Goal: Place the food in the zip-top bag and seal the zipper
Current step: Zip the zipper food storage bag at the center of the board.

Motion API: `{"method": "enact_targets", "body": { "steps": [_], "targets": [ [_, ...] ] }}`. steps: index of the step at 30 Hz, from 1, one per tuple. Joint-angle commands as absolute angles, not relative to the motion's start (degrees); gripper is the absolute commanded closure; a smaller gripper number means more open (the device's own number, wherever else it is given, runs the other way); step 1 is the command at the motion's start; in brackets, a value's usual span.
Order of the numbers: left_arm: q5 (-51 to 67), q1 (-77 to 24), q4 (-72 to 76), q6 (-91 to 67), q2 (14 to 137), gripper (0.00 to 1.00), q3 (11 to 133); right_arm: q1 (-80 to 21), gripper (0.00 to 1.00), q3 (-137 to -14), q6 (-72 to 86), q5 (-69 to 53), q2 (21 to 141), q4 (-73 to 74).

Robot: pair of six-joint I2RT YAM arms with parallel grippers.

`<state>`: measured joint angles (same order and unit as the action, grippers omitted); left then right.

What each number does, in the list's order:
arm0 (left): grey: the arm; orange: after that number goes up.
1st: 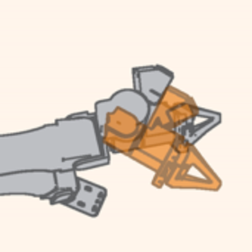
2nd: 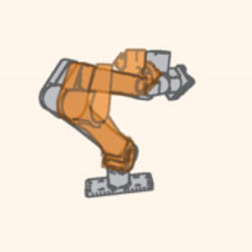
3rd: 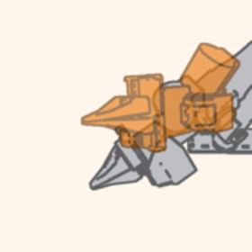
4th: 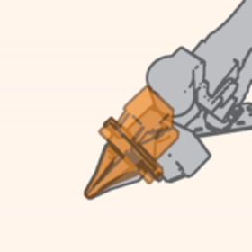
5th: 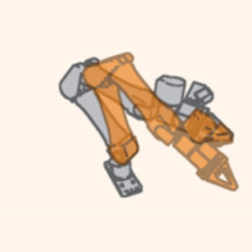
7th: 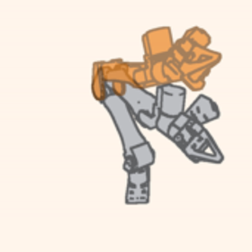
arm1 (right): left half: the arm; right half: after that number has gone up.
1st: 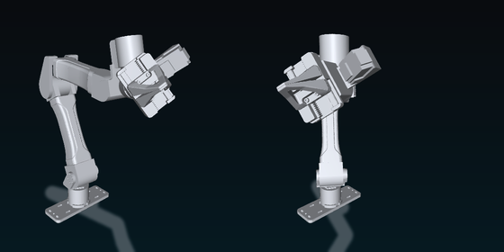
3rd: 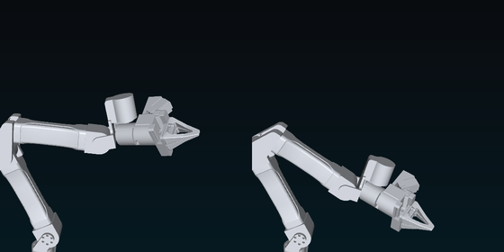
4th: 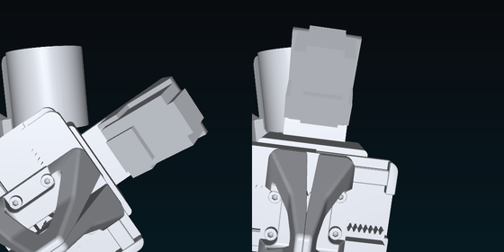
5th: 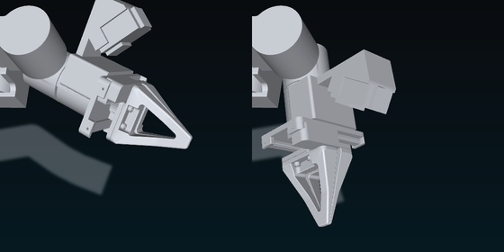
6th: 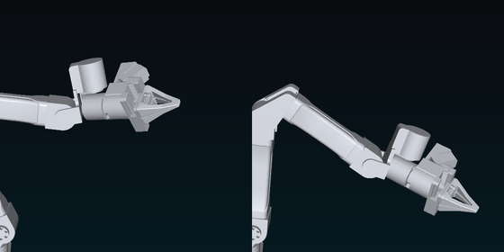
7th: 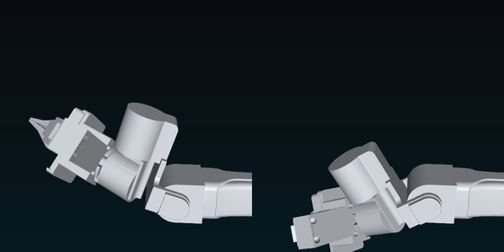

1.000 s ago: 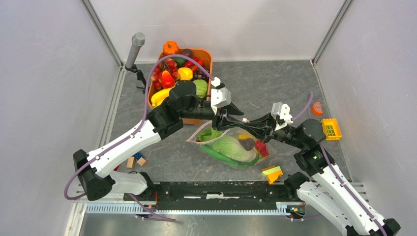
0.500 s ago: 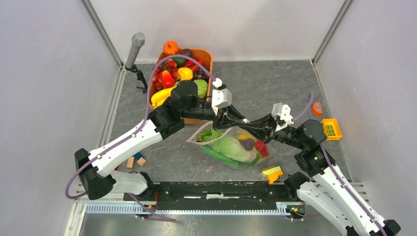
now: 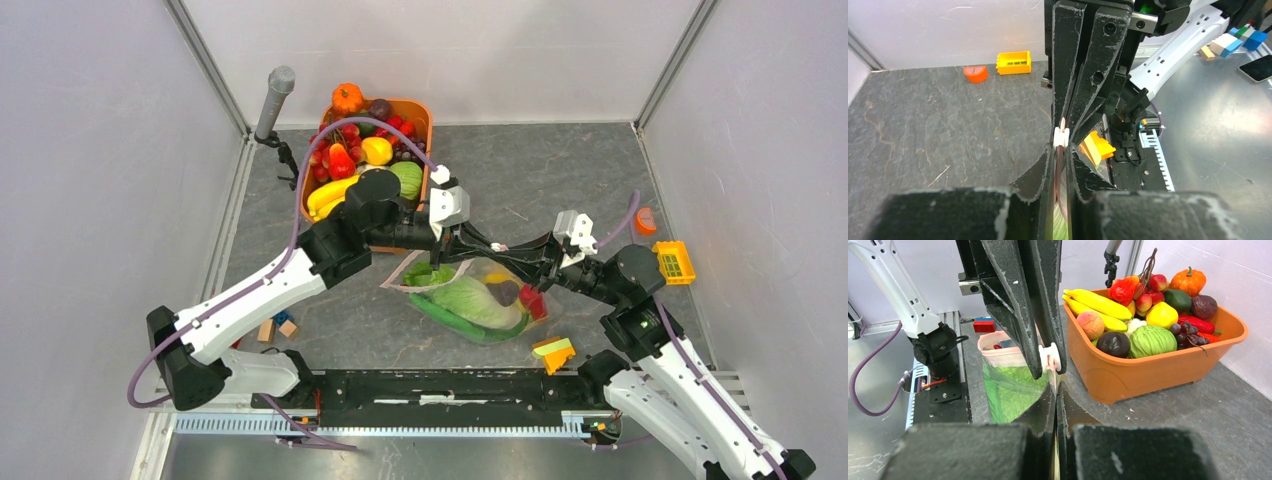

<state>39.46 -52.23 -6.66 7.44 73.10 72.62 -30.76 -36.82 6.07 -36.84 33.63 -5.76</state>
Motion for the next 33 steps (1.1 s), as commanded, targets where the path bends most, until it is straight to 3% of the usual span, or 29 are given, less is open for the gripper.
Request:
{"method": "enact_targets", "body": {
  "steps": [1, 13, 18, 22, 26, 28, 33],
  "targets": [
    [35.84, -52.03, -8.41, 10.62, 68.70, 0.98, 70.97, -30.76, 1.00, -37.61, 4.94, -34.13, 32.18, -7.99],
    [31.82, -52.03, -12.15, 11.78, 65.44, 0.98, 68.17, -30.76, 1.00, -36.23, 5.21, -34.25, 30.62, -9.99],
    [33.53, -52.02, -6.82, 7.73, 65.32, 0.98, 67.29, -30.76, 0.99, -36.56, 5.70, -40.98, 32.35, -11.18],
    [38.25, -51.99, -8.76, 5.30, 69.59, 0.98, 72.46, -30.76, 0.72, -40.23, 2.99, -44.73, 35.86, -7.06],
    [39.91, -52.03, -11.33, 5.80, 71.90, 0.98, 75.50, -30.76, 0.65, -42.61, 0.53, -44.38, 37.13, -4.44],
    [39.74, -52.03, -11.14, 6.15, 71.52, 0.98, 75.12, -30.75, 0.68, -43.23, -0.96, -44.60, 37.35, -3.67],
    [38.26, -52.01, -11.39, 6.86, 70.14, 0.98, 74.15, -30.74, 0.96, -43.04, -1.98, -43.44, 36.78, -2.55]
  ]
}}
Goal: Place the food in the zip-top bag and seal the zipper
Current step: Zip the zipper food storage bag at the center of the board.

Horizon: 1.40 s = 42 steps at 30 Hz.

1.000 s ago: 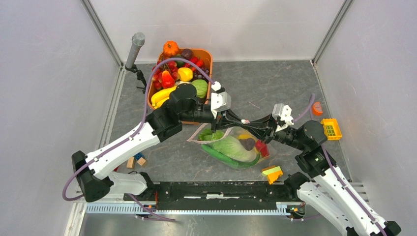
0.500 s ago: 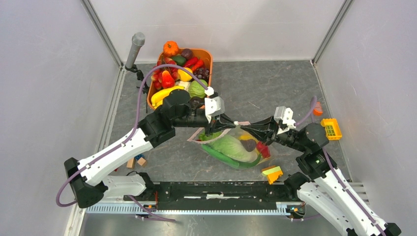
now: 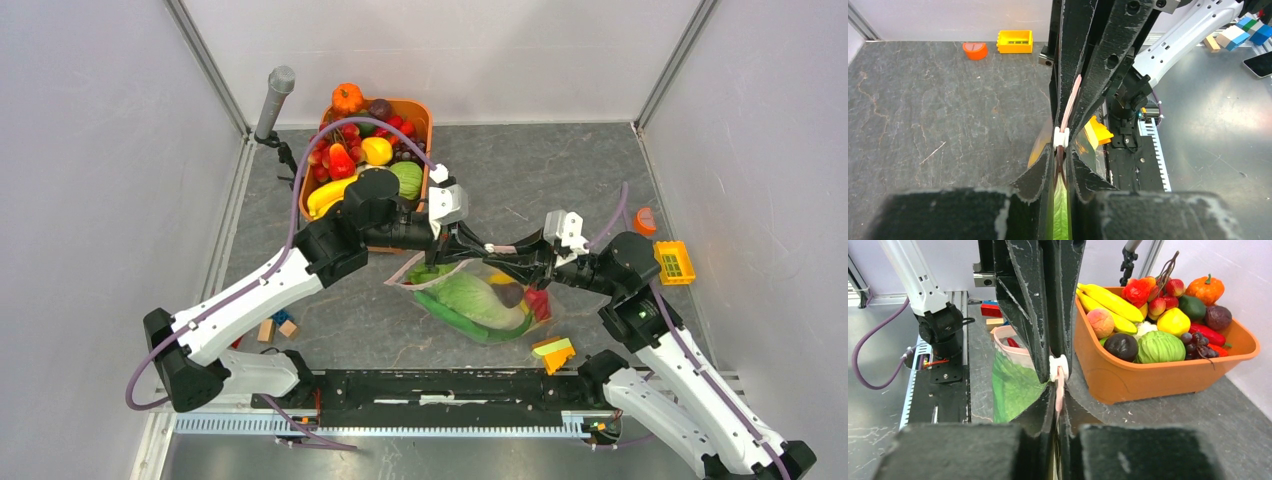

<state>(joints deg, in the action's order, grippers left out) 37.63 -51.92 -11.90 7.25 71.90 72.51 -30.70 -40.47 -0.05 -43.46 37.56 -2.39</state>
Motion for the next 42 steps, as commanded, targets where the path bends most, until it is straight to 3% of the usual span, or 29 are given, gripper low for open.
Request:
{"method": "enact_targets", "body": {
  "steps": [1, 13, 42],
  "targets": [
    [37.87, -52.03, -11.72, 7.14, 69.80, 0.98, 73.90, -30.76, 1.00, -42.94, -2.02, -43.14, 36.51, -2.39],
    [32.14, -52.03, -16.03, 9.43, 63.02, 0.98, 67.51, -30.76, 1.00, -38.41, 2.88, -26.99, 29.41, -7.60],
    [19.77, -52.02, -19.33, 8.93, 52.29, 0.98, 60.39, -30.77, 1.00, -31.84, 9.28, -4.14, 25.76, -12.13]
  ]
}}
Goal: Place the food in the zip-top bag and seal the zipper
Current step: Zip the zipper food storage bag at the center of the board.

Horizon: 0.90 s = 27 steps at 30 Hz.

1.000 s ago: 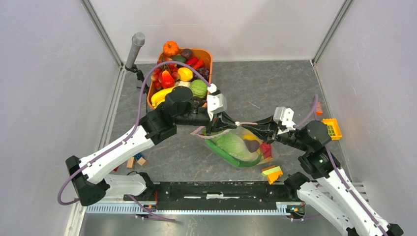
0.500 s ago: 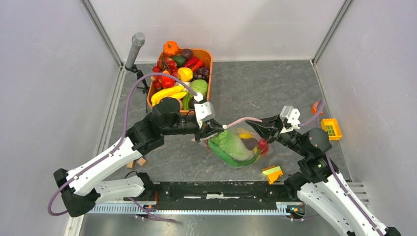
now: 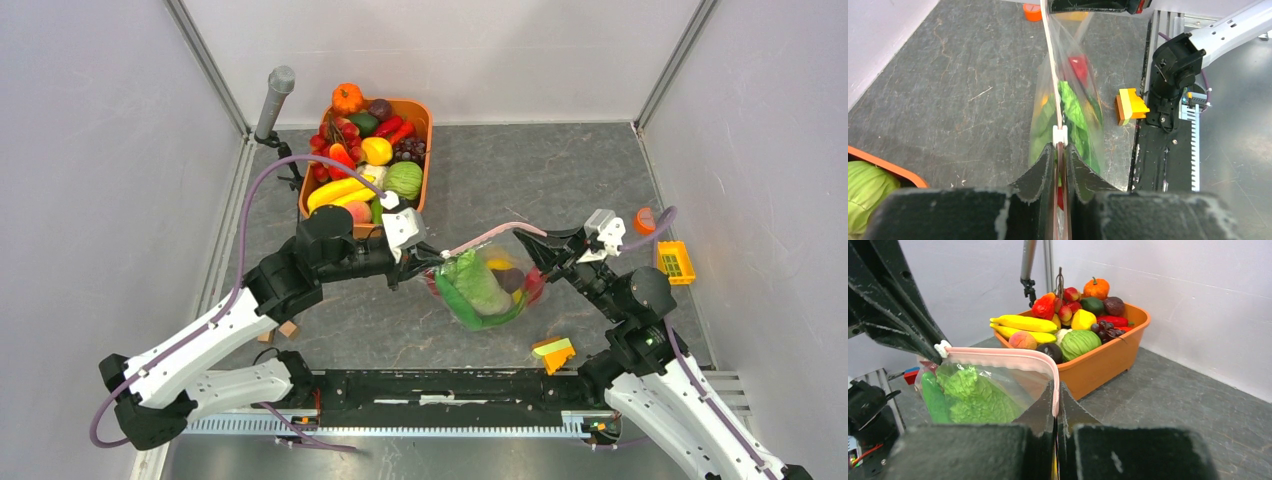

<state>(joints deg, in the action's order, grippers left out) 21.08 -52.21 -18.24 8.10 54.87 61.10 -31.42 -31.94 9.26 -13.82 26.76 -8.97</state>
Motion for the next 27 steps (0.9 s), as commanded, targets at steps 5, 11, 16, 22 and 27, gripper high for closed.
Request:
{"method": "enact_targets", "body": {
  "steps": [5, 11, 16, 22, 27],
  "targets": [
    [19.25, -52.02, -19.93, 9.38, 52.08, 0.98, 60.53, -30.76, 1.00, -31.38, 9.76, -1.58, 25.01, -11.83],
    [18.56, -52.00, -20.68, 9.40, 51.46, 0.98, 60.32, -30.76, 1.00, -30.77, 10.62, 1.68, 24.37, -11.56],
    [17.36, -51.95, -21.40, 9.66, 50.65, 0.98, 60.03, -30.76, 1.00, -30.67, 11.16, 5.68, 23.98, -10.86],
    [16.46, -51.98, -22.06, 10.01, 50.27, 0.98, 59.77, -30.76, 1.00, -30.19, 12.00, 9.28, 23.32, -10.37],
    [15.94, -51.95, -22.21, 10.04, 50.45, 0.98, 59.77, -30.76, 1.00, -29.99, 12.41, 10.61, 23.35, -10.32]
  ]
}}
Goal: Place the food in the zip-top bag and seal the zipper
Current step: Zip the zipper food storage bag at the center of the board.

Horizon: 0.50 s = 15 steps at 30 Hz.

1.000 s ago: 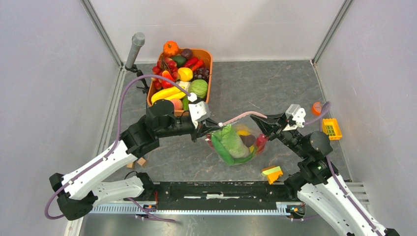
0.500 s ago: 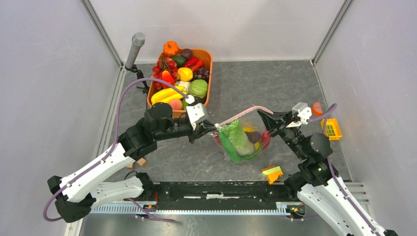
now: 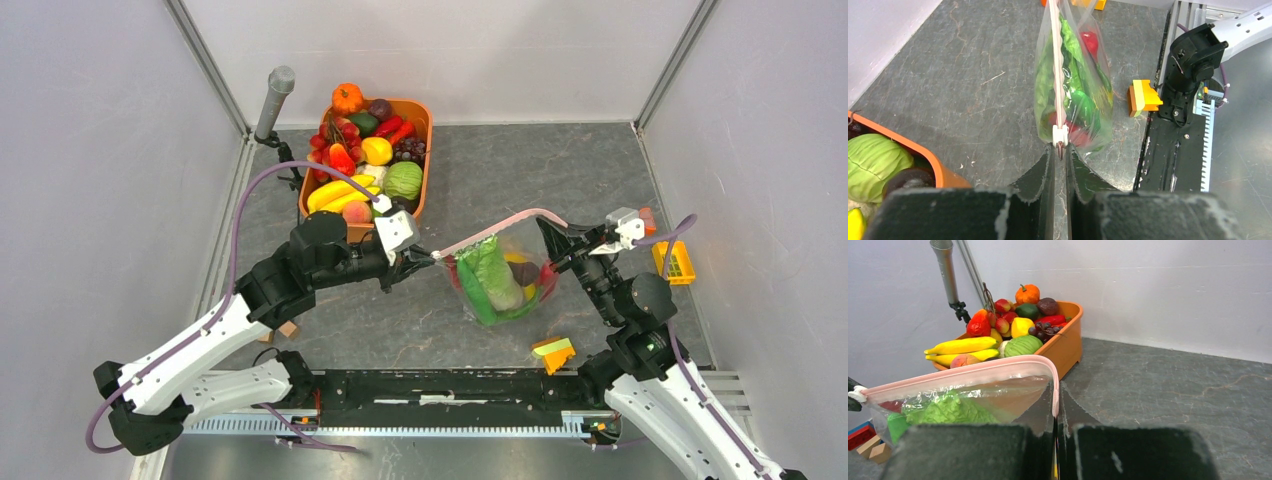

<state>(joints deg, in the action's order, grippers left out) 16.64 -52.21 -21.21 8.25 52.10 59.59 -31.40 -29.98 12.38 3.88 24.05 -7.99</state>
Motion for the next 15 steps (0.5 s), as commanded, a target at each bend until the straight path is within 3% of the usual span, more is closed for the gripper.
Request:
{"method": "enact_targets", "body": {
  "steps": [1, 9, 12, 15],
  "targets": [
    [15.84, -51.95, -22.30, 10.07, 50.53, 0.98, 59.77, -30.72, 1.00, -29.97, 12.44, 10.56, 23.41, -10.35],
    [14.60, -51.94, -21.97, 9.79, 50.62, 0.95, 59.81, -30.76, 1.00, -30.56, 11.81, 10.88, 23.94, -9.74],
    [13.42, -52.02, -21.33, 9.14, 50.43, 0.67, 59.77, -30.72, 1.00, -30.81, 11.65, 10.73, 24.05, -9.43],
    [12.21, -51.94, -19.39, 7.36, 50.13, 0.31, 59.21, -30.78, 1.00, -31.71, 11.32, 8.98, 25.10, -8.61]
  ]
}}
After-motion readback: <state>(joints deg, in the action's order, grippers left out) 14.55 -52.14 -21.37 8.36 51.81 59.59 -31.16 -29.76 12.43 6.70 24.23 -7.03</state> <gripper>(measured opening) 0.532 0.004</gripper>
